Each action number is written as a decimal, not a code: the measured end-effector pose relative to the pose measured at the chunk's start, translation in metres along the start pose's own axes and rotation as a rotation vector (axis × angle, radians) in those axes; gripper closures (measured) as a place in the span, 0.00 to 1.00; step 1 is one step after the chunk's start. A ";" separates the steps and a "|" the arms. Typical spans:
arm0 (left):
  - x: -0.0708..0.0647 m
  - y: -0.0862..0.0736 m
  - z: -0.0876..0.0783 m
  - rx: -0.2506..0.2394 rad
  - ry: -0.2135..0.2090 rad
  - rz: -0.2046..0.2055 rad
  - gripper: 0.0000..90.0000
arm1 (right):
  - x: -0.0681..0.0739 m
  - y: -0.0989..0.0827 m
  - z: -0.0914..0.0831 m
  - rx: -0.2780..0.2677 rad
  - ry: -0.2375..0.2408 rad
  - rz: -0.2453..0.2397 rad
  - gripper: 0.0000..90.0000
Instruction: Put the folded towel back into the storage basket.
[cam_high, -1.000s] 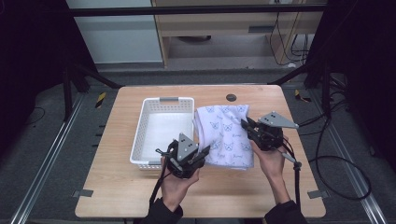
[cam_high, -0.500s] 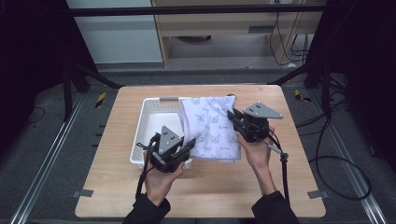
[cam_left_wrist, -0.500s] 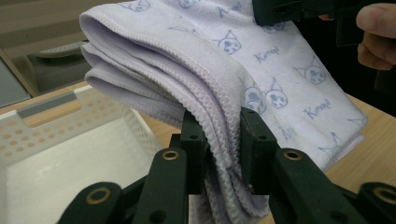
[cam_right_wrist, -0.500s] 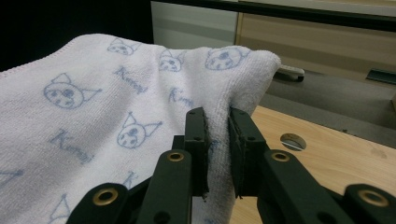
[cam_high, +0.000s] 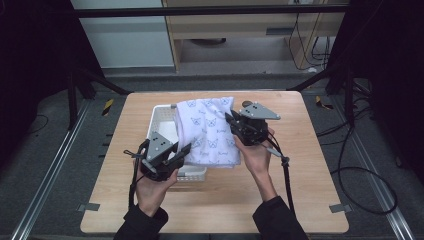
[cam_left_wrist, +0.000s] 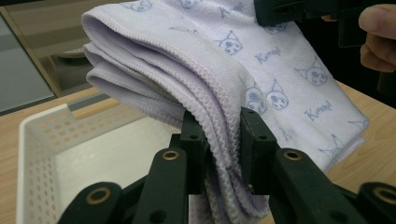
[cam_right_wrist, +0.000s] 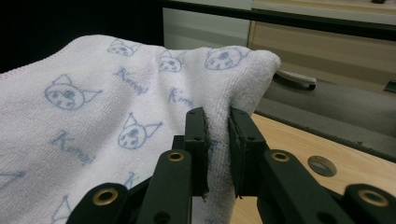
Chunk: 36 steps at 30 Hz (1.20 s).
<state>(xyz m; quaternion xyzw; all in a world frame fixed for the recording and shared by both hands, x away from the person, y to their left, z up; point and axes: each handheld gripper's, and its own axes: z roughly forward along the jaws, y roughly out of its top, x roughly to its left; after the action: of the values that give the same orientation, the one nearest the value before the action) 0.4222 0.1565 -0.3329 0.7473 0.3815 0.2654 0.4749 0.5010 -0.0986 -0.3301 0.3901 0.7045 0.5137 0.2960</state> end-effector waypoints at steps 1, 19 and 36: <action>0.003 -0.001 -0.001 -0.002 0.003 0.000 0.81 | 0.004 0.002 0.004 0.001 0.004 -0.001 0.88; 0.046 -0.022 -0.016 -0.001 0.032 -0.036 0.81 | 0.035 0.008 0.038 0.013 0.044 -0.008 0.88; 0.084 -0.036 -0.023 0.009 0.068 -0.065 0.81 | 0.066 0.015 0.071 0.015 0.065 -0.023 0.88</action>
<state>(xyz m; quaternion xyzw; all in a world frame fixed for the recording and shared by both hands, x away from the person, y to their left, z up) 0.4411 0.2460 -0.3533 0.7273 0.4228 0.2733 0.4665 0.5285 -0.0043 -0.3383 0.3673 0.7222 0.5172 0.2758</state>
